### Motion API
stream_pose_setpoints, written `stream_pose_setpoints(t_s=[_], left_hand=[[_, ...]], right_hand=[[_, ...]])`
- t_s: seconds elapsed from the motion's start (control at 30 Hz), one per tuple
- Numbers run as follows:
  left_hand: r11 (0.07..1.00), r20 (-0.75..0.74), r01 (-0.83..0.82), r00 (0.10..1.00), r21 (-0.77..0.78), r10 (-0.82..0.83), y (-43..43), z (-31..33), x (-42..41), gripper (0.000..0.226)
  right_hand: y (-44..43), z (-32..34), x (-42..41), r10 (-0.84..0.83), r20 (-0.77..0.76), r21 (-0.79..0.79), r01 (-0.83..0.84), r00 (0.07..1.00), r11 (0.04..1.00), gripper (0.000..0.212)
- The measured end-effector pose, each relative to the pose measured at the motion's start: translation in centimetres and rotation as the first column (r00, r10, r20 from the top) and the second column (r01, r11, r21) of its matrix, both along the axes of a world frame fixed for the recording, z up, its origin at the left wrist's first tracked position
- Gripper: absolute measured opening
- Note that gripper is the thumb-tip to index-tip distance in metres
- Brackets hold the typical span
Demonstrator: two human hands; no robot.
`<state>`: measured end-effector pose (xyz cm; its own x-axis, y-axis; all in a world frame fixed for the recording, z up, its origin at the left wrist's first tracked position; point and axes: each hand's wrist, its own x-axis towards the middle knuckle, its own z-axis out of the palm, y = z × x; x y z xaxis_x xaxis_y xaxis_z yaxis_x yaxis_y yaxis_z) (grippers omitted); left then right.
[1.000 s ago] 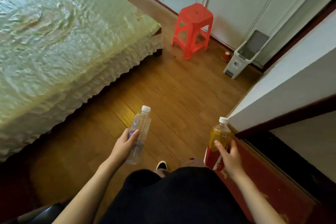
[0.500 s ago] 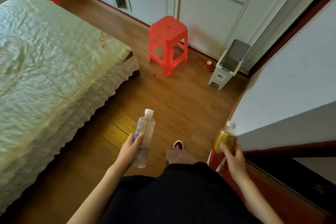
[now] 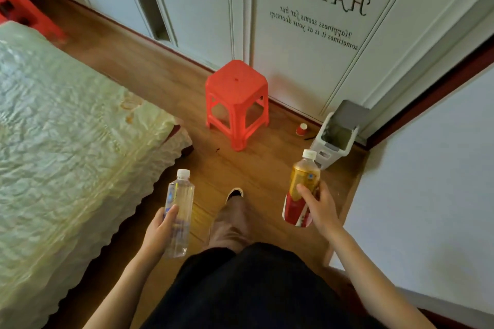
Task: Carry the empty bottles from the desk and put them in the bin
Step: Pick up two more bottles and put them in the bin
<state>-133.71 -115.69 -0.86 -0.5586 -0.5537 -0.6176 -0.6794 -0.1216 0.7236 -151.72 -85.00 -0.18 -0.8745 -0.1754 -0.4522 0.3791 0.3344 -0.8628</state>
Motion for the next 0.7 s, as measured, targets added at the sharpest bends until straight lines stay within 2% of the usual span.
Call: stream_pose_setpoints(t_s=[0.13, 0.27, 0.33, 0.4, 0.5, 0.57, 0.63, 0.7], left_hand=[[0.999, -0.021, 0.023, 0.999, -0.022, -0.024, -5.5, 0.1, -9.8, 0.02], [0.985, -0.063, 0.167, 0.983, -0.046, -0.17, -10.1, 2.1, -20.6, 0.015], [0.963, -0.08, 0.264, 0.96, -0.045, -0.267, -11.5, 3.1, -26.0, 0.018], [0.929, -0.08, 0.368, 0.925, -0.043, -0.37, -12.2, 3.9, -30.9, 0.033], [0.875, -0.057, 0.482, 0.873, -0.042, -0.484, -11.7, 3.8, -37.4, 0.048], [0.849, -0.06, 0.528, 0.846, -0.034, -0.529, -9.8, 3.8, -41.2, 0.034], [0.822, -0.076, 0.569, 0.82, -0.006, -0.568, -7.4, 3.4, -44.6, 0.018], [0.791, -0.077, 0.611, 0.79, 0.023, -0.608, -4.9, 2.7, -47.6, 0.02]], right_hand=[[-3.1, -0.6, -6.4, -0.104, 0.026, -0.004, 0.104, 0.994, 0.995, 0.043], [-4.8, 0.3, -11.4, -0.257, 0.019, 0.008, 0.257, 0.966, 0.966, 0.035], [-4.8, 0.6, -13.4, -0.335, 0.015, 0.032, 0.335, 0.942, 0.942, 0.035], [-4.4, 0.8, -15.1, -0.399, 0.011, 0.065, 0.398, 0.917, 0.915, 0.036], [-2.9, 0.5, -17.0, -0.501, 0.01, 0.111, 0.497, 0.865, 0.86, 0.043], [-1.7, 0.4, -18.3, -0.575, 0.038, 0.113, 0.568, 0.818, 0.815, 0.054], [-0.3, 0.3, -19.7, -0.637, 0.067, 0.132, 0.626, 0.768, 0.769, 0.054], [1.2, 0.0, -21.2, -0.688, 0.078, 0.146, 0.674, 0.722, 0.724, 0.052]])
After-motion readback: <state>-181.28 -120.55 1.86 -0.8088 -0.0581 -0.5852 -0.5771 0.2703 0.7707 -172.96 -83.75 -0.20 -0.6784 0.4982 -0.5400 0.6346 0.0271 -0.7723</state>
